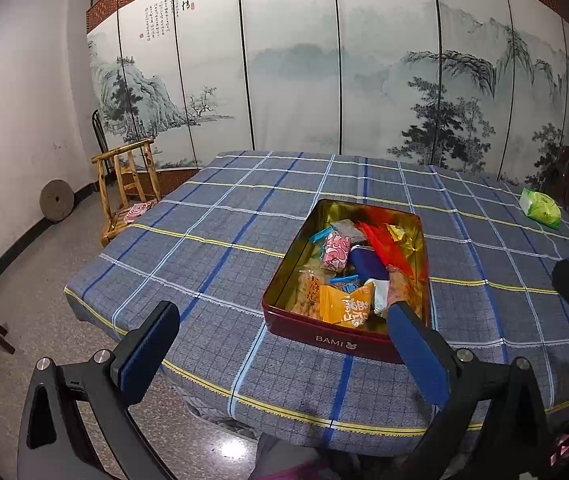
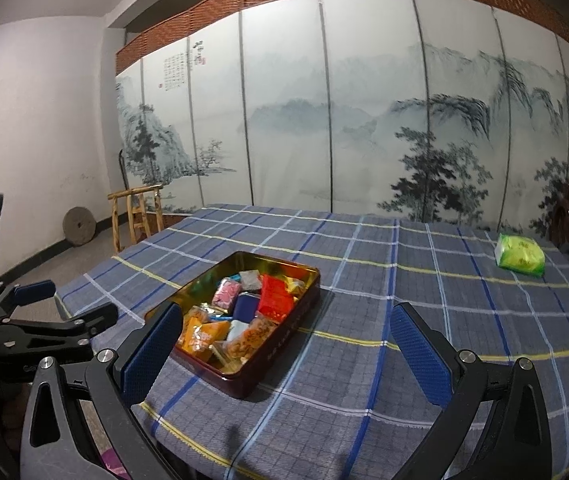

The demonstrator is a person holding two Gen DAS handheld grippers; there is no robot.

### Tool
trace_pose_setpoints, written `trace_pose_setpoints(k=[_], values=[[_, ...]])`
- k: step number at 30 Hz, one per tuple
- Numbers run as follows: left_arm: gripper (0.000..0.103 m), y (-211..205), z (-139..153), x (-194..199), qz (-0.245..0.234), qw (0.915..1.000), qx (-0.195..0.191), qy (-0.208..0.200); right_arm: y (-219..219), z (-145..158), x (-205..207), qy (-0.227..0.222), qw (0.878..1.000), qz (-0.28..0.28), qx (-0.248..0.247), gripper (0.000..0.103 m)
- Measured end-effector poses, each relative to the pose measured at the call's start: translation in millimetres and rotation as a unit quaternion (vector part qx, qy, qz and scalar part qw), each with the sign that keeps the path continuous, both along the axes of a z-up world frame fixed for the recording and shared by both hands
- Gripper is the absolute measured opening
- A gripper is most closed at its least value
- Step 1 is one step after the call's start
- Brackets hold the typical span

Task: Organize snacks

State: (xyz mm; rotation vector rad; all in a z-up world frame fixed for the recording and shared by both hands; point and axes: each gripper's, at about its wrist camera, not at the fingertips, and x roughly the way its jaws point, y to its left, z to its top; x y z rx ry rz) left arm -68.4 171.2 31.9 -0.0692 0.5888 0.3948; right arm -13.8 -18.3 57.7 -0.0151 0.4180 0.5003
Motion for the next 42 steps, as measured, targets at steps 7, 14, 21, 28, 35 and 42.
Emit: trace_pose_setpoints(k=[7,14,21,28,35,42], values=[[0.103,5.7,-4.2,-2.5,-0.003,1.0000,0.005,0.006,-4.7,-3.7,-2.4,0.000,1.000,0.002,-0.003,0.103],[0.103,9.2,-5.0,-1.7,-0.004,0.9999,0.011,0.012,-8.2,0.9,3.2,0.001,1.000,0.006,-0.007,0.103],[0.103,4.6,-1.0,8.6,-0.007,0.9994,0.023,0.024,-36.0,0.4,26.9,0.016,1.000,-0.024,-0.004,0.103],[0.103,-3.5,4.8,37.6,-0.013,0.9986,0.028,0.043,-90.7,-26.9,88.3,0.057,0.995,-0.072,-0.034,0.103],[0.103,-10.8,6.5,60.6,-0.013,0.9979,0.038,0.052,-169.7,-64.0,149.7,0.128,0.977,-0.159,-0.064,0.103],[0.103,-13.7,7.3,82.2,-0.012,0.9971,0.042,0.061,-205.6,-73.1,166.4,0.136,0.969,-0.196,-0.065,0.103]])
